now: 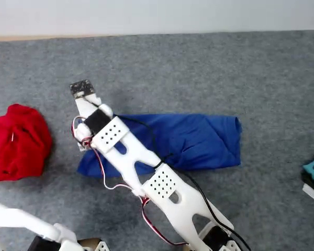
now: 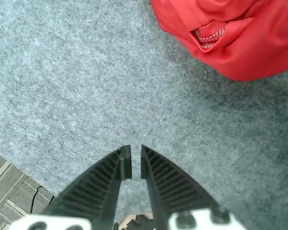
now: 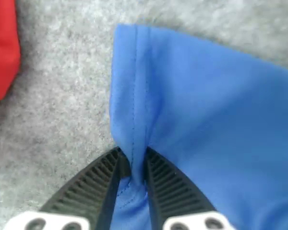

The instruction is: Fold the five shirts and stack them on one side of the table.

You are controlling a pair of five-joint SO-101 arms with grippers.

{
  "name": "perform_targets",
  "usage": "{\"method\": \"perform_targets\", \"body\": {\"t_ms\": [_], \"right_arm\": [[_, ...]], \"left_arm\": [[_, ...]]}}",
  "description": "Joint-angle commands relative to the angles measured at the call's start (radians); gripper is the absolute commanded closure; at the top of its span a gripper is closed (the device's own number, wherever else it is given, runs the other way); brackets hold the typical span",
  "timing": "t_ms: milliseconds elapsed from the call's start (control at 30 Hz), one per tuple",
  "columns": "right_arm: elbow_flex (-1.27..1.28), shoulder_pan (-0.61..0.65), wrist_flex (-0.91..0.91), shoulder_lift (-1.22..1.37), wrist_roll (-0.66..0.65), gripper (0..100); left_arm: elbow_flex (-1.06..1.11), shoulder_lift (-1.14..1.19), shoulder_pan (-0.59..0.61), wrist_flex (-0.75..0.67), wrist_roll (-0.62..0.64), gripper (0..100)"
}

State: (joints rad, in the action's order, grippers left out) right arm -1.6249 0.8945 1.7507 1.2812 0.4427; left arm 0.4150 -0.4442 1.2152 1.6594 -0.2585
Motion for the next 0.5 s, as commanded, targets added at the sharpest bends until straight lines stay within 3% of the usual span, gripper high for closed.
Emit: {"method": "perform_targets", "body": {"t_ms": [0,300,467], "right_arm": [[-0.052,-0.058,0.044,-0.130,-0.008,99.0],[-0.035,-0.163,0.048,-0.308,-0.069,99.1],[0.187,-0.226,0.050,-0.479,-0.075,99.1]], "left_arm": [[-0.008,-0.029,0.000,-0.014,-0.005,95],[-0.010,-0.029,-0.057,-0.006,0.000,95],[-0.010,-0.029,-0.087,-0.006,0.002,95]]}}
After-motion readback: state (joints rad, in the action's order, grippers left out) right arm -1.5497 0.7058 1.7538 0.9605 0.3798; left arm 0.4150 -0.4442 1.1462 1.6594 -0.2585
